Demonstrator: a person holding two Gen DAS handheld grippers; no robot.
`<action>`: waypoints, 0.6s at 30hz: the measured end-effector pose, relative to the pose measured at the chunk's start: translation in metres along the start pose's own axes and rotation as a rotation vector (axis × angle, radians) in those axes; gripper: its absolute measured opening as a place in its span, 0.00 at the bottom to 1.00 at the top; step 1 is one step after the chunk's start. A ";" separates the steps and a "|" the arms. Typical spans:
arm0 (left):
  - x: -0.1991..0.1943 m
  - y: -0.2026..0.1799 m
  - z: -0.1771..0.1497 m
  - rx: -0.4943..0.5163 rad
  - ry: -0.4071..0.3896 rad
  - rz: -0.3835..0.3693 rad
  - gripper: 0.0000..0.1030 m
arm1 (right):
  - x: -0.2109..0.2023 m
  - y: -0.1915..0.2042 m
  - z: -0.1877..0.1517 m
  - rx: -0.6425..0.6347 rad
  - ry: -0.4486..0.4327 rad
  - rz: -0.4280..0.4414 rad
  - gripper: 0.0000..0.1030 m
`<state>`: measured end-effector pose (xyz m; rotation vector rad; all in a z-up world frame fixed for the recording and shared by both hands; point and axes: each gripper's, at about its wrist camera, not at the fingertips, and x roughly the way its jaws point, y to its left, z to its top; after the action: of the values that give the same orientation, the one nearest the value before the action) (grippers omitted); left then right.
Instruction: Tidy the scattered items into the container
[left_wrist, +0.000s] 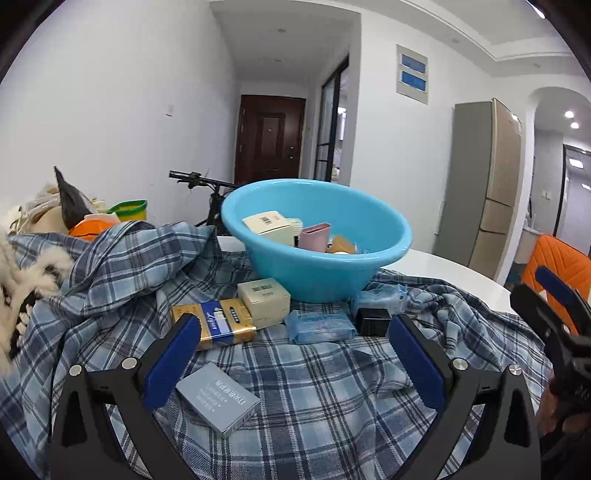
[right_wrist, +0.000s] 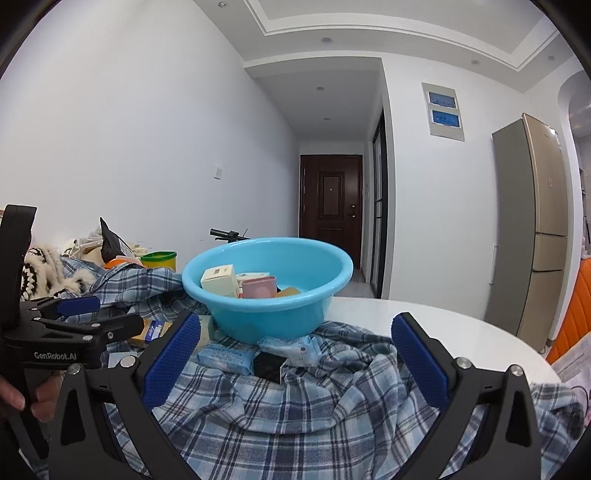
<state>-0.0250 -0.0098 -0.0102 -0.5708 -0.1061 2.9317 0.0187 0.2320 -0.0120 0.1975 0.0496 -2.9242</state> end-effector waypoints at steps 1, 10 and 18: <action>0.001 0.001 -0.002 -0.001 -0.007 0.011 1.00 | 0.001 -0.001 -0.002 0.014 0.008 0.003 1.00; -0.002 0.002 -0.008 -0.016 -0.036 -0.014 1.00 | 0.006 -0.002 -0.005 0.023 0.037 0.017 1.00; -0.004 0.000 -0.009 -0.005 -0.059 -0.012 1.00 | 0.014 0.000 -0.008 0.024 0.081 0.026 1.00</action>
<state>-0.0180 -0.0103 -0.0171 -0.4826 -0.1230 2.9381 0.0061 0.2298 -0.0223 0.3182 0.0248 -2.8911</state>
